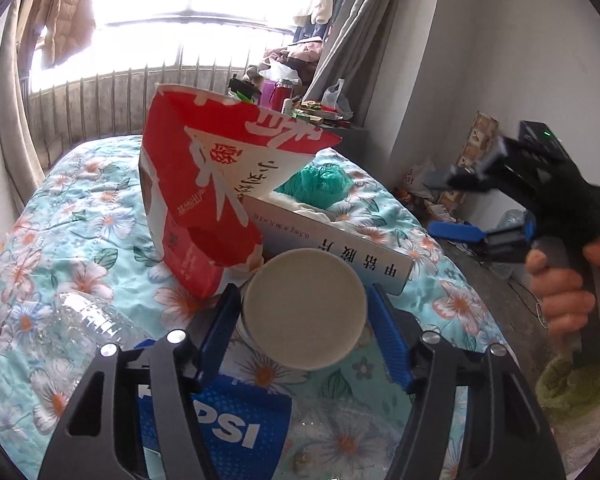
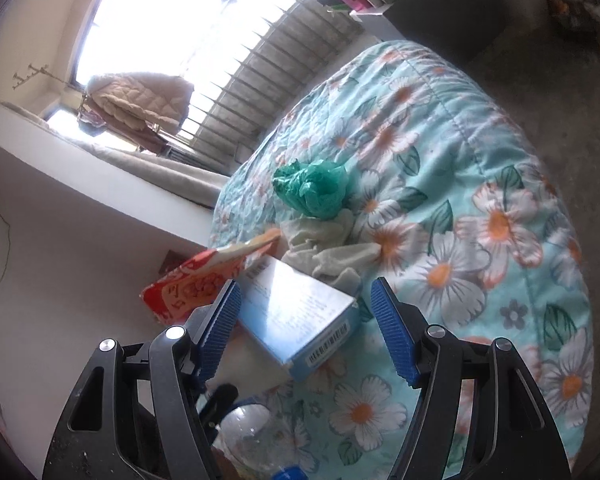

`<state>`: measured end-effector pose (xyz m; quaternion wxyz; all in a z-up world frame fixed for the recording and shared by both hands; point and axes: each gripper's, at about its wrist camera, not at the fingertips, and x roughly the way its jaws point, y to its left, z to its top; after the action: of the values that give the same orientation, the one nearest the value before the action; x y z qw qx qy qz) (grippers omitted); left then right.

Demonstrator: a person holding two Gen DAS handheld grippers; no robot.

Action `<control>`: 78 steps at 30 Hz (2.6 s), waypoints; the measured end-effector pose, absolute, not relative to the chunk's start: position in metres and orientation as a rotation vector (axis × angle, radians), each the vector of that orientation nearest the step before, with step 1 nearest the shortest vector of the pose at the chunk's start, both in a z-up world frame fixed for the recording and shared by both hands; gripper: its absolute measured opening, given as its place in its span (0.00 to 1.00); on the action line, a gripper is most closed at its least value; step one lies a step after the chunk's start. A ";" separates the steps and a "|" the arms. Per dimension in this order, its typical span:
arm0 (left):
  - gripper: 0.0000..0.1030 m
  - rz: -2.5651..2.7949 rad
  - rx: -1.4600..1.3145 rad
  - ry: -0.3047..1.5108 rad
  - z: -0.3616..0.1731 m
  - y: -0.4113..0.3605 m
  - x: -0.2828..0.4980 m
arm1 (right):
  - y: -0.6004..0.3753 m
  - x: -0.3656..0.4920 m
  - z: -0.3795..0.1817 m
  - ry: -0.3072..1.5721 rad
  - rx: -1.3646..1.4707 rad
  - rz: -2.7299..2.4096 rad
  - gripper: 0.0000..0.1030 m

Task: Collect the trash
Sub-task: 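Grasp the green plastic bag with the right gripper while the left gripper grasps the white paper cup, then carry the green bag and paper cup over the wastebasket and open both grippers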

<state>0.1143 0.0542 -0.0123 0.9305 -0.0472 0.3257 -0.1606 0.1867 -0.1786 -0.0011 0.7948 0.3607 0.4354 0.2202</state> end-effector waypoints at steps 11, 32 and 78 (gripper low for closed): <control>0.60 -0.309 -0.095 0.631 -0.019 0.054 0.115 | -0.147 0.281 -0.024 1.048 0.824 0.451 0.64; 0.57 -0.312 -0.031 0.595 -0.015 0.049 0.103 | -0.162 0.277 -0.033 1.020 0.917 0.434 0.31; 0.57 -1.015 -0.005 1.055 0.022 -0.298 0.205 | -0.490 -0.026 -0.123 0.555 1.214 -0.489 0.30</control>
<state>0.2053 -0.2976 0.0219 0.7439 -0.0021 0.4816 -0.4634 -0.0262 -0.4895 -0.1229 0.7577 0.5573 0.2548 -0.2245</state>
